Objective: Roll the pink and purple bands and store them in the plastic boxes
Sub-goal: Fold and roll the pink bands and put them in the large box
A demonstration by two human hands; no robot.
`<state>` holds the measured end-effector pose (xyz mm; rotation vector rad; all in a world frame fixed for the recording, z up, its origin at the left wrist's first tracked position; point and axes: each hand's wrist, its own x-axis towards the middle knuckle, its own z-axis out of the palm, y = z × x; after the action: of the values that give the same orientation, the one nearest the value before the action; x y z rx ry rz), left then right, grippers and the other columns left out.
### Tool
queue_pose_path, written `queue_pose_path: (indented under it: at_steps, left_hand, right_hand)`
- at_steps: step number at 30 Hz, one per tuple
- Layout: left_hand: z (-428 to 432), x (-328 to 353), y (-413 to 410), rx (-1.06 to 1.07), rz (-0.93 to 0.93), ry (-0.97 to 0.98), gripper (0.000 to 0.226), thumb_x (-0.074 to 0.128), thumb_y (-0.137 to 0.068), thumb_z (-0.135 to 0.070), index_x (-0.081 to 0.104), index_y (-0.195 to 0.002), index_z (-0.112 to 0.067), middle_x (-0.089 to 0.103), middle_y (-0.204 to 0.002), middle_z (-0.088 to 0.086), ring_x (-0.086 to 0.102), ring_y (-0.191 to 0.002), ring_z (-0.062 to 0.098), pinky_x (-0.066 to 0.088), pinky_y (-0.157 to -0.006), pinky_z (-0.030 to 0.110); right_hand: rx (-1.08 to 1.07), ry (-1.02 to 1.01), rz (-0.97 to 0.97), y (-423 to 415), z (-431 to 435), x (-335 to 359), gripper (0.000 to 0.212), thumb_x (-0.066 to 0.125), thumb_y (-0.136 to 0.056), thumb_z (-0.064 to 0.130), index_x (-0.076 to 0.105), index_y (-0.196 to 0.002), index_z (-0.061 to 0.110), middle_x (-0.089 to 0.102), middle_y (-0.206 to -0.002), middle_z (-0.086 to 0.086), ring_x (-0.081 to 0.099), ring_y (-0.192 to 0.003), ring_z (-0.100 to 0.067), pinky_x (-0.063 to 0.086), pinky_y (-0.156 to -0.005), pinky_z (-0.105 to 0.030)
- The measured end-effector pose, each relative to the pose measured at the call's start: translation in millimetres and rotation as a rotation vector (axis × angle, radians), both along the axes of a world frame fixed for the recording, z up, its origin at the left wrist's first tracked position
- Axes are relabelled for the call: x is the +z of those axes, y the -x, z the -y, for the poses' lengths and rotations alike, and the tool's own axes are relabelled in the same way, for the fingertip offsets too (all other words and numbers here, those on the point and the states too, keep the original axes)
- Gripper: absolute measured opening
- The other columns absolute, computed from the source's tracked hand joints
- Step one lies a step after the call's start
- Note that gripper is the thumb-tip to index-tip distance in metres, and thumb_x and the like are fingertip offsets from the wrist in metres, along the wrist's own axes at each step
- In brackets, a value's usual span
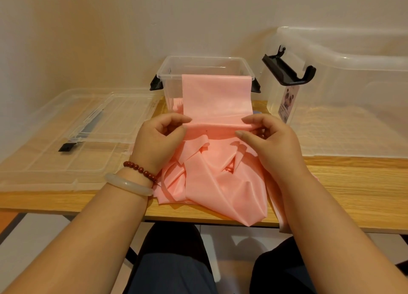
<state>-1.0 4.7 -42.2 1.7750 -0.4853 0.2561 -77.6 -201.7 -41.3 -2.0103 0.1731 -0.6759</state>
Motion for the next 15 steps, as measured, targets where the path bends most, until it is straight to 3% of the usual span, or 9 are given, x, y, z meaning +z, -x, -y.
queue_pose_path:
  at_steps: [5, 8, 12, 15]
  left_hand:
    - [-0.8, 0.8, 0.7, 0.027, 0.068, 0.018, 0.025, 0.064, -0.087, -0.006, 0.068, -0.086, -0.030, 0.067, -0.093, -0.012, 0.063, -0.087, 0.002, 0.053, -0.078, 0.018]
    - [-0.2, -0.9, -1.3, -0.034, 0.113, -0.052, 0.024, 0.064, -0.088, -0.008, 0.065, -0.094, -0.031, 0.063, -0.098, -0.010, 0.060, -0.089, 0.003, 0.050, -0.078, 0.017]
    - [0.7, -4.9, -5.6, -0.100, 0.167, -0.135, 0.034, 0.074, -0.083, -0.016, 0.064, -0.110, -0.035, 0.059, -0.118, -0.015, 0.056, -0.110, 0.003, 0.046, -0.086, 0.013]
    - [0.6, -5.6, -6.6, -0.058, 0.139, -0.136, 0.030, 0.072, -0.084, -0.015, 0.065, -0.103, -0.037, 0.062, -0.109, -0.016, 0.056, -0.101, 0.002, 0.045, -0.081, 0.009]
  right_hand:
    - [-0.027, 0.054, 0.052, -1.6, 2.1, -0.4, 0.012, 0.071, -0.088, 0.017, 0.072, -0.087, 0.029, 0.062, -0.101, 0.001, 0.053, -0.086, 0.013, 0.038, -0.075, -0.002]
    - [-0.024, 0.063, 0.045, -2.6, 1.2, -0.8, 0.012, 0.070, -0.088, 0.020, 0.071, -0.086, 0.032, 0.062, -0.100, 0.001, 0.052, -0.089, 0.010, 0.038, -0.075, -0.001]
    - [-0.001, 0.059, 0.064, -2.5, 0.3, 0.4, 0.017, 0.070, -0.088, 0.019, 0.069, -0.082, 0.035, 0.061, -0.098, 0.004, 0.052, -0.089, 0.009, 0.038, -0.076, -0.002]
    - [0.031, 0.042, 0.065, -2.0, -0.7, 1.5, 0.018, 0.071, -0.088, 0.018, 0.070, -0.081, 0.035, 0.059, -0.099, 0.005, 0.053, -0.089, 0.008, 0.036, -0.077, -0.002]
